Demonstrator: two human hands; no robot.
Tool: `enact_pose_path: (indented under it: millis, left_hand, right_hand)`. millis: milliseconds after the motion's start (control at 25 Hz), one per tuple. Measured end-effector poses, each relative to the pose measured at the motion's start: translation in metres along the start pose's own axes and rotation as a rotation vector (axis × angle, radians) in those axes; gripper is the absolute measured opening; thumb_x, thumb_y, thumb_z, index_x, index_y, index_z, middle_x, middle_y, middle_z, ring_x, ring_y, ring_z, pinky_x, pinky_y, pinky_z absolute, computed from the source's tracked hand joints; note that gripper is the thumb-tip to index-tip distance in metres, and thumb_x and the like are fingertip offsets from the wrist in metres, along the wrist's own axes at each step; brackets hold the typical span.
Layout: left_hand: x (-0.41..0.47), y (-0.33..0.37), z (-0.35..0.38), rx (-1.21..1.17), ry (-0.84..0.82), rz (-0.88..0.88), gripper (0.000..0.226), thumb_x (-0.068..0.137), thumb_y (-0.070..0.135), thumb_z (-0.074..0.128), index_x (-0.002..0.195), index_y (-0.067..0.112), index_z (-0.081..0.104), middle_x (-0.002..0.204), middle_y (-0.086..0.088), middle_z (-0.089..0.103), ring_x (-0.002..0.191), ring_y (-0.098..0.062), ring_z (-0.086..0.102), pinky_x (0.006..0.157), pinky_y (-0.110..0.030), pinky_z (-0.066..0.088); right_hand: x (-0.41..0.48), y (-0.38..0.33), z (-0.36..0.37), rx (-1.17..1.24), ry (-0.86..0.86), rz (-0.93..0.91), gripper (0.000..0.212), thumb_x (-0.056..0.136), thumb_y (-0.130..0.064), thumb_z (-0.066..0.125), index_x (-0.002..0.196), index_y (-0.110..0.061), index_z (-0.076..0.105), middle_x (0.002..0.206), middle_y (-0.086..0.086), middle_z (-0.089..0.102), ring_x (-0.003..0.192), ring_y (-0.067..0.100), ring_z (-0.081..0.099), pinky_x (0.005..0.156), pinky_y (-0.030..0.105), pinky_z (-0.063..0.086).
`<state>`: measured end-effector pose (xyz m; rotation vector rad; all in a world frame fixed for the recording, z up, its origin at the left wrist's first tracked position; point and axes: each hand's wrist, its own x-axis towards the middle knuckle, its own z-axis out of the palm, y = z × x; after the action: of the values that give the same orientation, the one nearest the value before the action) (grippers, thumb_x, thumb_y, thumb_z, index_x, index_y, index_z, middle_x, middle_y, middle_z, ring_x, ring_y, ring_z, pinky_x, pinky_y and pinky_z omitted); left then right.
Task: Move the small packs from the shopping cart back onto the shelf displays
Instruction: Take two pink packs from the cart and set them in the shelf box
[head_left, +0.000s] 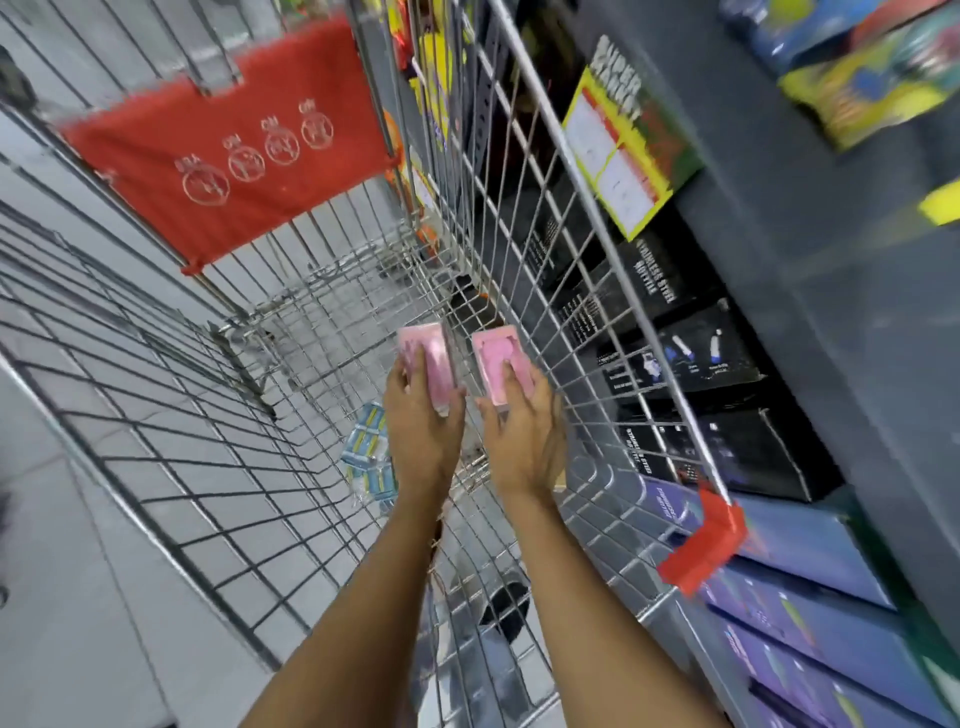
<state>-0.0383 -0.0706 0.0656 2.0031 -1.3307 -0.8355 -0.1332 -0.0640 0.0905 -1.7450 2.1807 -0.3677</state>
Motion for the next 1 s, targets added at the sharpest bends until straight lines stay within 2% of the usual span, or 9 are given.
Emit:
enact_pose_path:
  millis: [120, 200, 480, 680, 840, 920, 1000]
  left_hand:
    - [0.012, 0.035, -0.041, -0.017, 0.091, 0.081, 0.068, 0.087, 0.032, 0.061, 0.144, 0.017, 0.026, 0.142, -0.020, 0.036, 0.130, -0.031, 0.036, 0.105, -0.039, 0.036]
    - [0.018, 0.062, -0.071, -0.010, 0.141, 0.146, 0.066, 0.086, 0.028, 0.063, 0.142, 0.016, 0.031, 0.139, -0.020, 0.040, 0.127, -0.032, 0.038, 0.102, -0.039, 0.038]
    - [0.006, 0.168, -0.135, -0.082, 0.244, 0.410, 0.059, 0.078, 0.018, 0.070, 0.132, 0.011, 0.047, 0.132, -0.022, 0.050, 0.121, -0.036, 0.046, 0.101, -0.041, 0.038]
    - [-0.026, 0.254, -0.129, -0.203, 0.148, 0.598, 0.055, 0.081, 0.020, 0.068, 0.131, 0.011, 0.048, 0.138, -0.021, 0.046, 0.128, -0.035, 0.041, 0.106, -0.042, 0.033]
    - [-0.079, 0.327, -0.092, -0.239, -0.035, 0.718, 0.056, 0.082, 0.025, 0.067, 0.133, 0.011, 0.046, 0.137, -0.024, 0.046, 0.124, -0.039, 0.041, 0.103, -0.045, 0.036]
    - [-0.109, 0.353, -0.071, -0.262, -0.120, 0.807, 0.054, 0.081, 0.026, 0.068, 0.129, 0.009, 0.049, 0.132, -0.025, 0.050, 0.121, -0.038, 0.043, 0.102, -0.041, 0.035]
    - [-0.141, 0.371, -0.050, -0.278, -0.208, 0.892, 0.051, 0.079, 0.024, 0.070, 0.124, 0.008, 0.053, 0.126, -0.025, 0.054, 0.119, -0.039, 0.048, 0.107, -0.029, 0.028]
  right_hand:
    - [0.004, -0.027, -0.038, 0.067, 0.066, -0.048, 0.049, 0.084, -0.031, 0.067, 0.128, -0.014, 0.051, 0.128, 0.017, 0.051, 0.108, 0.031, 0.051, 0.075, 0.037, 0.049]
    - [0.005, -0.044, -0.068, 0.083, 0.134, -0.066, 0.048, 0.083, -0.030, 0.068, 0.125, -0.013, 0.051, 0.128, 0.015, 0.051, 0.110, 0.031, 0.050, 0.078, 0.041, 0.051]
    - [0.007, -0.081, -0.193, 0.226, 0.488, -0.140, 0.048, 0.074, -0.023, 0.078, 0.115, -0.006, 0.058, 0.118, 0.020, 0.059, 0.102, 0.037, 0.059, 0.077, 0.044, 0.054]
    - [-0.007, -0.046, -0.284, 0.231, 0.692, -0.085, 0.040, 0.073, -0.022, 0.079, 0.107, -0.007, 0.062, 0.114, 0.022, 0.061, 0.096, 0.040, 0.061, 0.068, 0.046, 0.057]
    - [-0.039, 0.019, -0.342, 0.185, 0.779, 0.049, 0.039, 0.079, -0.028, 0.073, 0.112, -0.011, 0.060, 0.118, 0.021, 0.057, 0.102, 0.039, 0.057, 0.073, 0.048, 0.056]
    - [-0.058, 0.055, -0.360, 0.116, 0.814, 0.126, 0.038, 0.081, -0.029, 0.071, 0.112, -0.009, 0.059, 0.115, 0.022, 0.057, 0.099, 0.040, 0.057, 0.076, 0.048, 0.055]
    - [-0.082, 0.092, -0.371, 0.044, 0.833, 0.222, 0.038, 0.081, -0.029, 0.070, 0.110, -0.007, 0.060, 0.113, 0.023, 0.058, 0.099, 0.041, 0.056, 0.075, 0.048, 0.055]
